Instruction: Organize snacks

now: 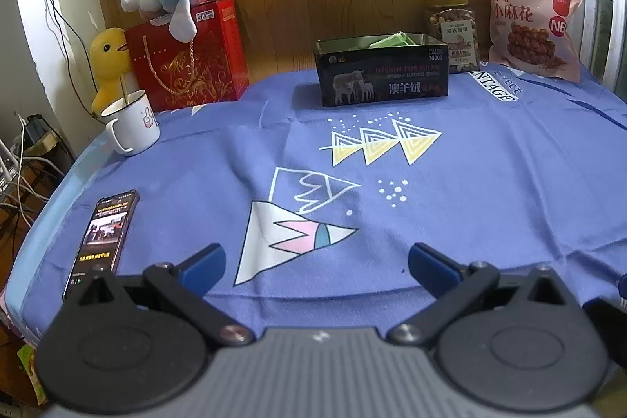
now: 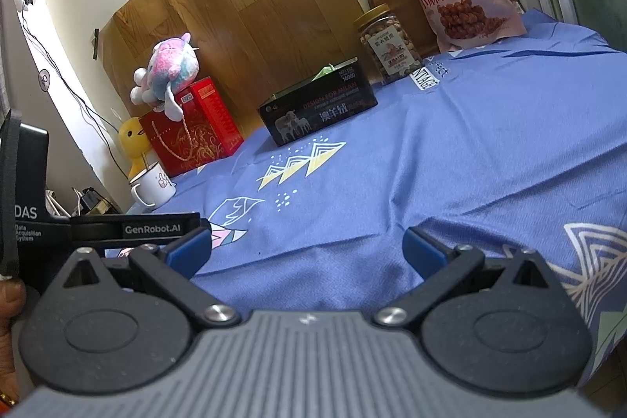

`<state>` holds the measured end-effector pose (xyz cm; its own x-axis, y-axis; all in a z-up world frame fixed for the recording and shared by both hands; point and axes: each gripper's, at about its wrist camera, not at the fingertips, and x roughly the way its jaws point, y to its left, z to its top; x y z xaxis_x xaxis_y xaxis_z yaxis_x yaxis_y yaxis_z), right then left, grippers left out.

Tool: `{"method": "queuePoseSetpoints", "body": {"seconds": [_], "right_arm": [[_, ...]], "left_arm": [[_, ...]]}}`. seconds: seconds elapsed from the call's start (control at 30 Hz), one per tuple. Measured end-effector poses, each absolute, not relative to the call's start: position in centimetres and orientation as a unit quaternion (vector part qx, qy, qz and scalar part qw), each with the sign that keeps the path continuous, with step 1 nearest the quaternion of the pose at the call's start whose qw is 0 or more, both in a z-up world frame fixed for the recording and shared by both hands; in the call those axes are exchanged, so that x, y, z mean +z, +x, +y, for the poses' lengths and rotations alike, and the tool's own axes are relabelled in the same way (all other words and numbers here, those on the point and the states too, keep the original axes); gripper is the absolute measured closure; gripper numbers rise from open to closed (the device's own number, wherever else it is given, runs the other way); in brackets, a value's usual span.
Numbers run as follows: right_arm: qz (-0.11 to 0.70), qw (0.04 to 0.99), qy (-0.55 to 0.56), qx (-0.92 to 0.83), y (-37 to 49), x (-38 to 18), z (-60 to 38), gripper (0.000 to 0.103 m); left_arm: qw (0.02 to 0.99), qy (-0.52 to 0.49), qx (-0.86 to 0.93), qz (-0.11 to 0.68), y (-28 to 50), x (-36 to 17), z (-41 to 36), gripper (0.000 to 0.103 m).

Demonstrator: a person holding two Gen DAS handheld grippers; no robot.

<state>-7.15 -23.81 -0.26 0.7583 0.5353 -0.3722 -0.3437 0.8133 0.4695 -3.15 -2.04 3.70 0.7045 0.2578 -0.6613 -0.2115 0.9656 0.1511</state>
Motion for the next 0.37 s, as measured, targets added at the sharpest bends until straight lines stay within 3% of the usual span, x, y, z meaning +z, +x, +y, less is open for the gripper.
{"method": "queuePoseSetpoints", "body": {"seconds": [0.37], "right_arm": [[0.250,0.919,0.188,0.238,-7.17,-0.24,-23.77,0.000]], "left_arm": [[0.928,0.043,0.112,0.352,-3.36,3.96,-2.53,0.000]]}}
